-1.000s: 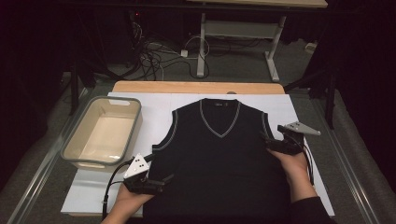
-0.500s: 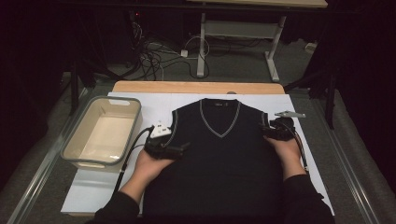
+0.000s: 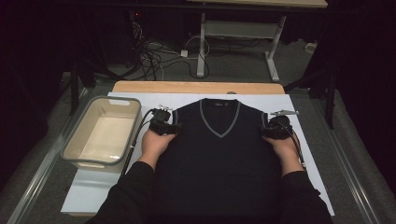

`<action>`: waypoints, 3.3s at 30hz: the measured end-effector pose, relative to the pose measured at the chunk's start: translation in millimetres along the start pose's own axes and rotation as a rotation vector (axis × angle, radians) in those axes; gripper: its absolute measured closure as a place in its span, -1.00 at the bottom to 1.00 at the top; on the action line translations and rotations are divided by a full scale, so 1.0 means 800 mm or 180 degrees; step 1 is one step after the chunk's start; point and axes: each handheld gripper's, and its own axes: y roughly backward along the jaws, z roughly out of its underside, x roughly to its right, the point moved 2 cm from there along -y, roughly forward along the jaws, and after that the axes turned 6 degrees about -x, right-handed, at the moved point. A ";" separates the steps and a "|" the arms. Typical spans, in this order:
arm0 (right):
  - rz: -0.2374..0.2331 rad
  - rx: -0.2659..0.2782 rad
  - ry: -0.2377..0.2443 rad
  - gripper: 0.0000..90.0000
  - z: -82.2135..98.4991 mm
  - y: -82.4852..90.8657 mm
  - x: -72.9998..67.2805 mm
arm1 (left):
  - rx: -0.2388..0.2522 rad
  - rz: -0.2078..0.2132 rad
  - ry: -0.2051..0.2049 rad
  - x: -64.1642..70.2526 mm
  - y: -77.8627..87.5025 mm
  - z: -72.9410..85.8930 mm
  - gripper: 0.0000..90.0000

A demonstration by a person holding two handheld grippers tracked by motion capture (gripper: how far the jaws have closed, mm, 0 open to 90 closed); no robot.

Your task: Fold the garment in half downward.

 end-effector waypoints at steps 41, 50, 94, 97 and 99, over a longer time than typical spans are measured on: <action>-0.0176 0.1085 0.0334 0.82 0.090 0.130 -0.030 | 0.1158 0.0279 -0.0798 0.055 0.109 0.099 0.69; -0.0362 0.0946 0.0257 0.76 0.165 0.155 -0.045 | 0.0882 0.0404 -0.0853 0.067 0.103 0.172 0.63; -0.0345 0.0877 0.0129 0.15 0.170 0.151 -0.046 | 0.0100 0.0465 -0.0445 0.050 0.053 0.101 0.54; -0.0336 0.0885 0.0132 0.15 0.170 0.151 -0.046 | 0.0135 0.0376 -0.0477 0.054 0.054 0.103 0.62; -0.0334 0.0893 0.0125 0.15 0.170 0.151 -0.045 | 0.0177 0.0327 -0.0489 0.056 0.058 0.105 0.62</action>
